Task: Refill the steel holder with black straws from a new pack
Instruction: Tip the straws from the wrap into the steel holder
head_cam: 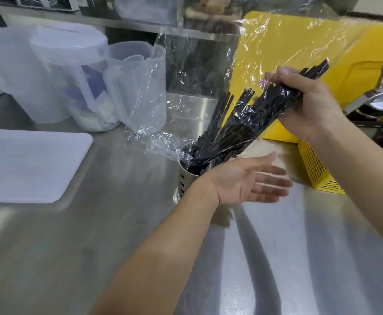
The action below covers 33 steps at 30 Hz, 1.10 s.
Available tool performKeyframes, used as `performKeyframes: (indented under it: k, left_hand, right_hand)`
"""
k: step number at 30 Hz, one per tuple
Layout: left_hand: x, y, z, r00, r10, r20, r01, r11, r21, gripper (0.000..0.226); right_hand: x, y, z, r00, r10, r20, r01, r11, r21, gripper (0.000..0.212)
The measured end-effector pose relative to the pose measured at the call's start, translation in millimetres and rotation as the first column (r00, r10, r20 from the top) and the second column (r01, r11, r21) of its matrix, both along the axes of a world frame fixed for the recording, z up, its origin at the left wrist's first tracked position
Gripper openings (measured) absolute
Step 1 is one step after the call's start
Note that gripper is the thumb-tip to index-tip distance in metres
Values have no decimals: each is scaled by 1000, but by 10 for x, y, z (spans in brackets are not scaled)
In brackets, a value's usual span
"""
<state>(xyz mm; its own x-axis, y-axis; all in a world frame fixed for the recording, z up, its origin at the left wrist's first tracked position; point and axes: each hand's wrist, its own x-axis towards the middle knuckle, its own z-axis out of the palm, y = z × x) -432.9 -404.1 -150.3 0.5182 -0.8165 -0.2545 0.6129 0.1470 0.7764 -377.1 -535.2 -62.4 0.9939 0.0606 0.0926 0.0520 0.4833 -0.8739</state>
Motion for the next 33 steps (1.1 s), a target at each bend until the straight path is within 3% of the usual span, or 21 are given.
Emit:
performKeyframes:
  k: [2, 4, 7, 9, 11, 12, 13, 14, 15, 17, 19, 21, 23, 26, 27, 33]
  left_hand:
    - [-37, 73, 156, 976, -62, 207, 17, 978, 210, 30]
    - [-39, 168, 404, 905, -81, 419, -57, 950, 307, 21]
    - [69, 347, 796, 743, 140, 655, -352, 913, 205, 18]
    - [177, 473, 1013, 499, 454, 738, -656, 754, -20, 19]
    - [295, 607, 1162, 69, 698, 713, -845, 421, -330, 19]
    - [369, 697, 1201, -152, 708, 690, -855, 257, -451, 17]
    - [488, 797, 1194, -291, 666, 687, -847, 156, -509, 18]
    - [599, 894, 1184, -344, 615, 709, -856, 105, -506, 29]
    - [715, 989, 1166, -333, 568, 752, -882, 95, -462, 47]
    - [870, 1151, 1142, -207, 526, 825, -940, 127, -317, 87]
    - [920, 1248, 1129, 5, 495, 869, -965, 229, -125, 108]
    - [949, 1352, 1076, 203, 447, 871, -946, 319, 57, 112]
    - [950, 1446, 1023, 301, 413, 859, -924, 350, 156, 100]
    - [952, 1557, 986, 316, 440, 840, -910, 390, 138, 22]
    - [924, 1581, 1008, 312, 472, 824, -908, 403, 113, 14]
    - [820, 1655, 1062, 329, 472, 818, -871, 487, 69, 18]
  right_hand:
    - [10, 14, -18, 1000, 4, -12, -4, 1000, 2, 15]
    - [14, 18, -20, 1000, -6, -15, 6, 1000, 10, 14]
    - [0, 38, 1, 1000, -14, -9, 14, 1000, -6, 13]
    - [3, 53, 14, 1000, -20, -23, 19, 1000, -15, 13]
    - [18, 67, 19, 999, -28, -39, 27, 999, -23, 11]
    - [23, 77, 23, 999, -28, -39, 26, 999, -31, 10]
    - [25, 88, 26, 999, -22, -36, 21, 999, -40, 9]
    - [26, 102, 29, 999, -16, -31, 14, 999, -51, 8]
    - [26, 114, 37, 1000, -9, -24, 8, 998, -61, 7]
    - [21, 150, 60, 1000, 4, -9, -4, 997, -75, 6]
    - [21, 188, 82, 1000, 23, 4, -23, 998, -67, 7]
    - [27, 229, 94, 998, 55, 17, -55, 997, -47, 10]
    - [24, 278, 89, 998, 59, 24, -59, 998, -20, 12]
    - [16, 339, 55, 1000, -27, 9, 27, 999, -27, 10]
    - [12, 353, 36, 998, -63, -2, 63, 997, -45, 9]
    - [-49, 421, -128, 991, -124, -46, 115, 980, -164, 23]
